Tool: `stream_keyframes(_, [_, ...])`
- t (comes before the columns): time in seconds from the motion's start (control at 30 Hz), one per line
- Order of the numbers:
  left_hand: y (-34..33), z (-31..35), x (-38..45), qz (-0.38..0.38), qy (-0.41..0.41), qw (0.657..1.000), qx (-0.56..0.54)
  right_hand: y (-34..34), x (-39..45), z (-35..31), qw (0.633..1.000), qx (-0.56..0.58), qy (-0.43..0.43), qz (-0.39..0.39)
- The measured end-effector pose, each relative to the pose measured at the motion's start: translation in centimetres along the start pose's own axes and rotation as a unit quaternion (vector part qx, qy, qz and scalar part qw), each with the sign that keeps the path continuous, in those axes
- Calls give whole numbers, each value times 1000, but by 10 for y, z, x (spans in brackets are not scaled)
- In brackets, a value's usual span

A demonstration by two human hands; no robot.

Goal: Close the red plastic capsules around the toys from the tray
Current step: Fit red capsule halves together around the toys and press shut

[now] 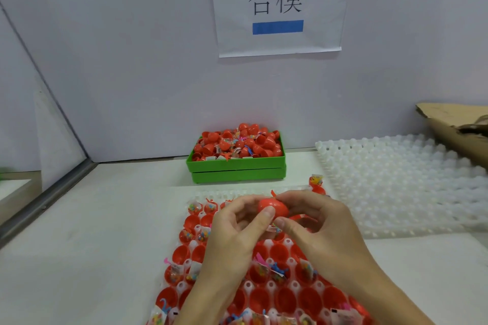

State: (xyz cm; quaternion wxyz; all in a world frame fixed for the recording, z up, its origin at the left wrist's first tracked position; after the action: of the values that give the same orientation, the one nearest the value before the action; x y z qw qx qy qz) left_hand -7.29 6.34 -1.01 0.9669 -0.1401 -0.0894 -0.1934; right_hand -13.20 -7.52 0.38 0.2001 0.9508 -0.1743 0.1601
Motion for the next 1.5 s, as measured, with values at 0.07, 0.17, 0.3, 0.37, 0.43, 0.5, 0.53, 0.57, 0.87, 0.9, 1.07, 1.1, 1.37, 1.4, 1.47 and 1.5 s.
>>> stream_keyframes(0.07, [2, -2, 0, -2, -7, 1000, 17, -1, -2, -4, 1000, -19, 18, -15])
stream_keyframes(0.17, [3, -9, 3, -12, -10, 999, 49, 1, -4, -6, 997, -54, 55, -19])
stream_keyframes(0.3, [0, -11, 4, -32, 3, 999, 37, 6, -4, 1, 998, -46, 46, -13])
stream_keyframes(0.37, [-2, -5, 1, -45, -3, 999, 30, 8, -4, 5, 999, -32, 33, -2])
stream_keyframes(0.43, [-4, 1, -1, -58, -13, 998, 38, 10, -3, 9, 999, -23, 24, 9])
stream_keyframes(0.5, [-5, 4, -3, -66, -18, 997, 47, 11, -3, 12, 1000, -13, 16, 13])
stream_keyframes(0.53, [-5, 5, -3, -68, -20, 996, 50, 11, -3, 13, 1000, -8, 14, 18])
stream_keyframes(0.57, [-5, 6, -4, -70, -23, 996, 52, 11, -4, 13, 1000, -4, 13, 24])
stream_keyframes(0.87, [-11, 15, -9, -53, -75, 990, 106, 13, -3, 11, 997, -44, 50, 44])
stream_keyframes(0.9, [-11, 15, -10, -46, -76, 989, 116, 13, -3, 11, 996, -55, 55, 47])
stream_keyframes(1.07, [-11, 15, -9, -14, -90, 977, 192, 8, -3, 9, 991, -85, 85, 54])
stream_keyframes(1.1, [-11, 15, -9, -11, -97, 973, 207, 7, -3, 9, 991, -88, 90, 55])
stream_keyframes(1.37, [-15, 16, -11, -32, -84, 972, 219, 6, -2, 11, 994, -62, 78, 39])
stream_keyframes(1.4, [-15, 16, -11, -40, -83, 972, 216, 6, -1, 12, 997, -46, 63, 30])
stream_keyframes(1.47, [-16, 16, -11, -52, -79, 975, 202, 7, 1, 15, 999, -15, 34, 15])
stream_keyframes(1.5, [-16, 15, -10, -55, -74, 977, 190, 8, 1, 16, 1000, -6, 25, 14])
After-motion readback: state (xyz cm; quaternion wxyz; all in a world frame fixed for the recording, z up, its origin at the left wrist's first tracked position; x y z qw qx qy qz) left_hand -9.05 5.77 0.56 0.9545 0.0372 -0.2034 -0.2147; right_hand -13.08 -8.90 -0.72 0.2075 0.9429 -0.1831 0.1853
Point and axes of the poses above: each hand's wrist, its own x-axis towards the middle knuckle, its own y-axis out of the back of the hand, z = x × y, the point moved 4 cm from there along x, towards the middle knuckle, and after that the axes turned 7 degrees about -x, right-handed, at the moved point
